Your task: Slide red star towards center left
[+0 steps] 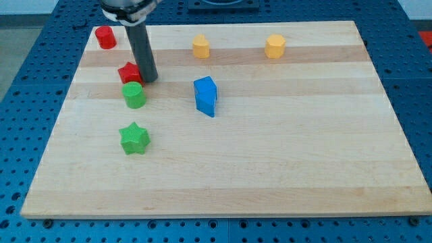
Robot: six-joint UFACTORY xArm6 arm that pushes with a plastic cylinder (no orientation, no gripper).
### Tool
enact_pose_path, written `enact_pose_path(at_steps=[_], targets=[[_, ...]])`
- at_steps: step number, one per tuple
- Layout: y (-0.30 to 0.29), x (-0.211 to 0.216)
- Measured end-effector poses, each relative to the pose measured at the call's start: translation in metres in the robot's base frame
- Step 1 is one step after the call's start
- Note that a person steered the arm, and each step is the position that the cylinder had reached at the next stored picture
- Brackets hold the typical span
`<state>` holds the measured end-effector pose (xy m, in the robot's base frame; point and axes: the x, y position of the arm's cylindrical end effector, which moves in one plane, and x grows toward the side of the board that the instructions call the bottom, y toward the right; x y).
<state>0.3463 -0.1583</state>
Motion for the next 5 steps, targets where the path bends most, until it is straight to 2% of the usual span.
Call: enact_pose_path(at_steps=[1,2,5], targets=[[-0.022,-0.021],[-0.032,-0.024],[-0.024,0.018]])
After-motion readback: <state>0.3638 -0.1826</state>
